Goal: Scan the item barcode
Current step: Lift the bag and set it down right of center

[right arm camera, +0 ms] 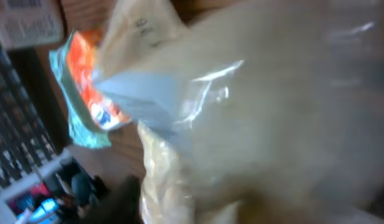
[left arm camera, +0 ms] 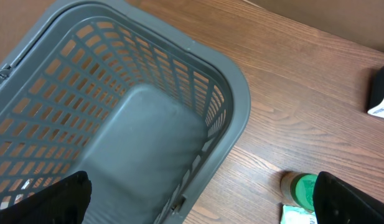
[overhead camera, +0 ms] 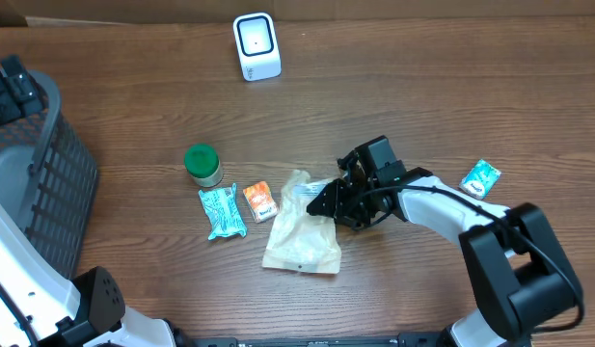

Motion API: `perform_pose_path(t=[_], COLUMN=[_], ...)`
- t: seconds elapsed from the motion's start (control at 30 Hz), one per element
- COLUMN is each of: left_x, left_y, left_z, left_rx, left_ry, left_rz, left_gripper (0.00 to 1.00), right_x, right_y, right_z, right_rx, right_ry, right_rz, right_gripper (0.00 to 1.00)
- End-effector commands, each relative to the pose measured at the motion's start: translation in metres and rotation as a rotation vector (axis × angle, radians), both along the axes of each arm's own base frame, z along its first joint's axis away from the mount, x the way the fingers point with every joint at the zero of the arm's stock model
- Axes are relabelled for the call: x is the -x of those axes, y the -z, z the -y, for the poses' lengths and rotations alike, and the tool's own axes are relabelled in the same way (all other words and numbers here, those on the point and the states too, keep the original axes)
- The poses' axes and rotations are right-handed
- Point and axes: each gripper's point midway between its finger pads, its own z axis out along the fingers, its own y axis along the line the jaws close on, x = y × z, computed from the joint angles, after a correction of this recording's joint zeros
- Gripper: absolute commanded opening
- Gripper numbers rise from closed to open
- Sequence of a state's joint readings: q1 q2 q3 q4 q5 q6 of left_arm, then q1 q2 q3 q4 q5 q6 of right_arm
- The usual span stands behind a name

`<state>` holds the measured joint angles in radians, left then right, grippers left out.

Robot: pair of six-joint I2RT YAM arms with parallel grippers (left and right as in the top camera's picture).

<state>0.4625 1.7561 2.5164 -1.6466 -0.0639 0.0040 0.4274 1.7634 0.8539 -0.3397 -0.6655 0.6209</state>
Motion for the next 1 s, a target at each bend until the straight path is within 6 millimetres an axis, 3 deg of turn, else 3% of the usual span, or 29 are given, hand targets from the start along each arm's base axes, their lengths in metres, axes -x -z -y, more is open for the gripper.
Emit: perform_pose_path(t=[0.0,0.1,0.13,0.27,0.37,0.53,0.7,0.77,0.83,0.97], left_x=[0.002,0.002,0.002,0.002,0.002,0.002,0.002,0.002,0.002,0.002], left_y=[-0.009,-0.009,-0.009,-0.009,-0.009,-0.009,-0.009,-0.009,-0.009,-0.009], left_z=[0.003,0.003,0.003,0.004,0.004,0.004,0.004,0.004,0.004,0.004], left_rx=[-0.018,-0.018,-0.018,-0.018,-0.018,-0.018,-0.018,-0.018,-0.018,-0.018], left_ry=[0.018,0.018,0.018,0.020,0.020,0.020,0.020,0.020,0.020,0.020], left_rz=[0.023,0.023,0.023,0.023,0.023,0.023,0.023,0.023,0.023,0.023], left_gripper=[1.00,1.00,1.00,1.00,1.00,0.99,1.00,0.99,1.00,0.99], right_x=[-0.003,-0.006,-0.008,-0.017,-0.027,-0.041,-0.042,-0.040,-0.034,-0.027], right_y=[0.004,0.003,0.001,-0.015,-0.035,-0.081,-0.137,-0.150,-0.151,-0.135], right_z=[0.002,0.002,0.002,0.004,0.018,0.070,0.140,0.160,0.173,0.187], right_rx=[0.004,0.001,-0.001,0.011,0.114,0.465,0.921,1.060,1.156,1.321], right_ry=[0.064,0.067,0.068,0.061,0.075,0.094,0.159,0.174,0.180,0.134], right_rz=[-0.039,-0.026,-0.021,0.041,0.119,0.213,0.275,0.291,0.275,0.192], right_gripper=[0.31,0.07,0.04,0.04,0.04,0.04,0.04,0.04,0.04,0.04])
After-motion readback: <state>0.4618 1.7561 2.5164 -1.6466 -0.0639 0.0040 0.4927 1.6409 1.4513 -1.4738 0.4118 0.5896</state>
